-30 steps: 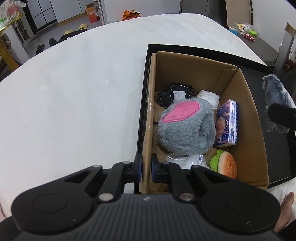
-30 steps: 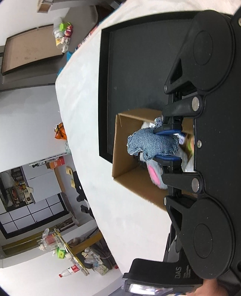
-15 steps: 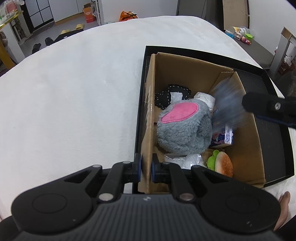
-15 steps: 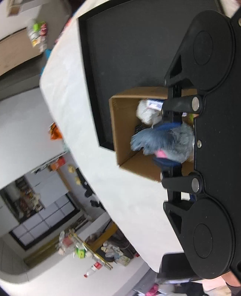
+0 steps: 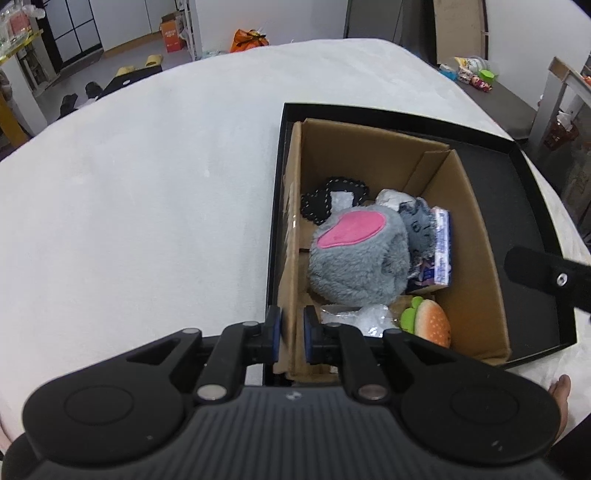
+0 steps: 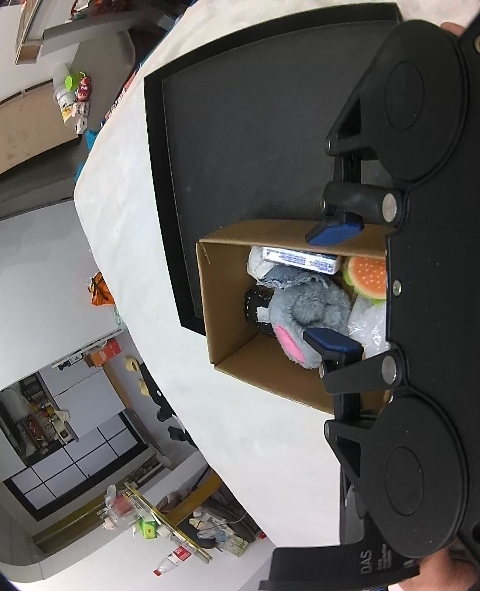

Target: Organize soft objects

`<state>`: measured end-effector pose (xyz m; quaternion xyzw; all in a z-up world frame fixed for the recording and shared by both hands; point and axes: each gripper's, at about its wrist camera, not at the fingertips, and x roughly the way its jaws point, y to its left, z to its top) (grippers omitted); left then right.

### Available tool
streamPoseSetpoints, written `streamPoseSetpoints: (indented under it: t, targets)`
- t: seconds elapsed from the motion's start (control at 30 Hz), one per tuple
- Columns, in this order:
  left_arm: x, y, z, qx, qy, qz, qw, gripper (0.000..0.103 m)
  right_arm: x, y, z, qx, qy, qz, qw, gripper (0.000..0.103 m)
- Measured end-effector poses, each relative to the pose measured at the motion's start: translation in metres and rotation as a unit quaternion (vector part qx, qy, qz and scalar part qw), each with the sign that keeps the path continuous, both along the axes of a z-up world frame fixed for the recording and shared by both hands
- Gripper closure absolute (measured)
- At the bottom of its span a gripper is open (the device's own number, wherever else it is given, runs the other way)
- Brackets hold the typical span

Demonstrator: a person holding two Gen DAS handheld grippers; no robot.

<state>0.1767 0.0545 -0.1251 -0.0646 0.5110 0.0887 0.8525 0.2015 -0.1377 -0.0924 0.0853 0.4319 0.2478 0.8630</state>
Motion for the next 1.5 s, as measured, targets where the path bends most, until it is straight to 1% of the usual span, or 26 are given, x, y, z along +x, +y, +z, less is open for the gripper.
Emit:
streamPoseSetpoints:
  t: [0.03,0.17,0.27,0.37,0.43,0.47,0.53,0.6,0.73,0.8,0.93,1.0,1.07,1.3,1.4,1.5]
  targets:
    - [-0.002,-0.001,0.003,0.000,-0.002,-0.001,1.0000,0.090,-0.002,-0.001,0.001,-0.001,0.000,0.000,1.000,0.052]
    - [-0.008,-0.005,0.015,0.001,-0.009,-0.004,0.9999,0.089,-0.008,-0.005,0.005,-0.009,-0.006,-0.004,1.000,0.041]
    - [-0.013,-0.007,0.024,-0.001,-0.013,-0.004,0.9999,0.086,-0.015,-0.010,0.010,-0.012,-0.015,-0.007,1.000,0.033]
    - [-0.022,-0.009,0.033,-0.004,-0.023,-0.004,0.9997,0.075,-0.022,-0.017,0.015,-0.015,-0.023,-0.012,1.000,0.027]
    - [-0.028,-0.011,0.040,-0.004,-0.031,-0.006,0.9995,0.063,-0.027,-0.021,0.019,-0.018,-0.029,-0.014,0.999,0.023]
    - [-0.031,-0.013,0.043,-0.004,-0.034,-0.007,0.9994,0.061,-0.029,-0.024,0.021,-0.018,-0.031,-0.016,0.999,0.021]
    - [-0.037,-0.015,0.050,-0.004,-0.040,-0.010,0.9991,0.052,-0.035,-0.029,0.025,-0.018,-0.039,-0.020,0.999,0.016]
    - [-0.042,-0.018,0.056,-0.006,-0.046,-0.012,0.9988,0.046,-0.038,-0.034,0.029,-0.021,-0.043,-0.026,0.999,0.007]
    - [-0.054,-0.024,0.069,-0.007,-0.059,-0.010,0.9982,0.035,-0.048,-0.044,0.041,-0.025,-0.056,-0.036,0.997,0.000]
    - [-0.060,-0.027,0.077,-0.007,-0.066,-0.009,0.9978,0.031,-0.052,-0.048,0.046,-0.028,-0.060,-0.040,0.997,0.000]
    - [-0.071,-0.032,0.091,-0.001,-0.076,-0.011,0.9970,0.018,-0.064,-0.054,0.055,-0.040,-0.066,-0.045,0.996,0.000]
    - [-0.077,-0.035,0.098,0.006,-0.083,-0.018,0.9963,0.015,-0.069,-0.056,0.059,-0.043,-0.070,-0.046,0.996,0.000]
    - [-0.083,-0.038,0.105,0.008,-0.090,-0.022,0.9957,0.013,-0.075,-0.059,0.064,-0.038,-0.076,-0.045,0.995,0.000]
    - [-0.105,-0.046,0.121,0.012,-0.104,-0.022,0.9943,0.003,-0.096,-0.062,0.079,-0.058,-0.088,-0.052,0.993,0.000]
    - [-0.117,-0.046,0.127,0.007,-0.114,-0.024,0.9932,0.001,-0.106,-0.062,0.085,-0.065,-0.092,-0.054,0.992,0.000]
    - [-0.128,-0.048,0.134,0.011,-0.122,-0.023,0.9922,0.000,-0.116,-0.061,0.091,-0.081,-0.099,-0.056,0.990,0.000]
